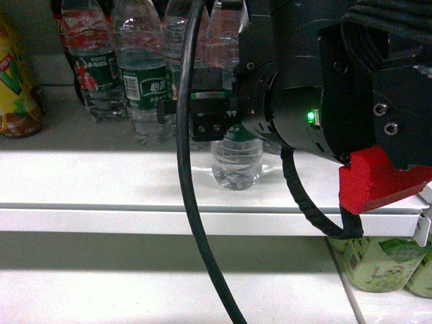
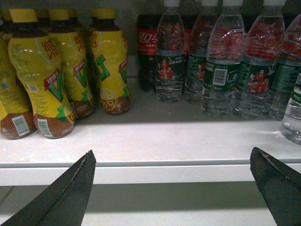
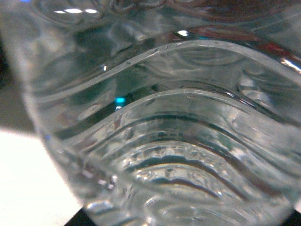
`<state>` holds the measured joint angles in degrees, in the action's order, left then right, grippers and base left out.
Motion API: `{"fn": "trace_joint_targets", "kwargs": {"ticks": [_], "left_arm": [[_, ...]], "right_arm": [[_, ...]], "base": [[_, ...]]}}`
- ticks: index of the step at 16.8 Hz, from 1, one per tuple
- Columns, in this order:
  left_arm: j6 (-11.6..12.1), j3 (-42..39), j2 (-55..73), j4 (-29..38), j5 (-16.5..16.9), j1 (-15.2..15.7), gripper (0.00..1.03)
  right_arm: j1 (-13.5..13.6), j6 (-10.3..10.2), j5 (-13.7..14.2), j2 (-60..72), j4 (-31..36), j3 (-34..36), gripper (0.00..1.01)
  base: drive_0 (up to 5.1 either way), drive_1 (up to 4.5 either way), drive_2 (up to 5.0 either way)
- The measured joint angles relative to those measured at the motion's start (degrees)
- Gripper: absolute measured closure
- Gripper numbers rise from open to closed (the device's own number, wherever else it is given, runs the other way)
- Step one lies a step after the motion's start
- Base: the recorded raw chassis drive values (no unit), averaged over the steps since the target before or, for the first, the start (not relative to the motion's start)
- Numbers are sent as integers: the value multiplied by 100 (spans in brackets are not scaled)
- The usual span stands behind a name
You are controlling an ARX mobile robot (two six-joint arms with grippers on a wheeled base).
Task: Move water from second to third shelf
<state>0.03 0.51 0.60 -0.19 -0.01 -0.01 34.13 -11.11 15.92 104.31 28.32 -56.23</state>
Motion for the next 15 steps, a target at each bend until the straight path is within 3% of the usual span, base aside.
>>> {"fn": "trace_joint_targets", "kwargs": {"ticks": [1,2,6,11,15], "left_arm": [[0,0,0,0,0,0,5],[0,0,0,0,0,0,5],[0,0,0,0,0,0,5],[0,0,0,0,0,0,5],[0,0,0,0,0,0,5]], "right_arm": [[-7,2,22,-2,35,33,57],[-4,4,15,-61,125,140,60],[11,11,-74,-304,221,439,60],[20,68,-269,-1154,354,1394,61],[-356,195,-557,-2625,332,2503,61]], "base": [[0,0,0],[0,0,0],[0,0,0],[0,0,0],[0,0,0]]}}
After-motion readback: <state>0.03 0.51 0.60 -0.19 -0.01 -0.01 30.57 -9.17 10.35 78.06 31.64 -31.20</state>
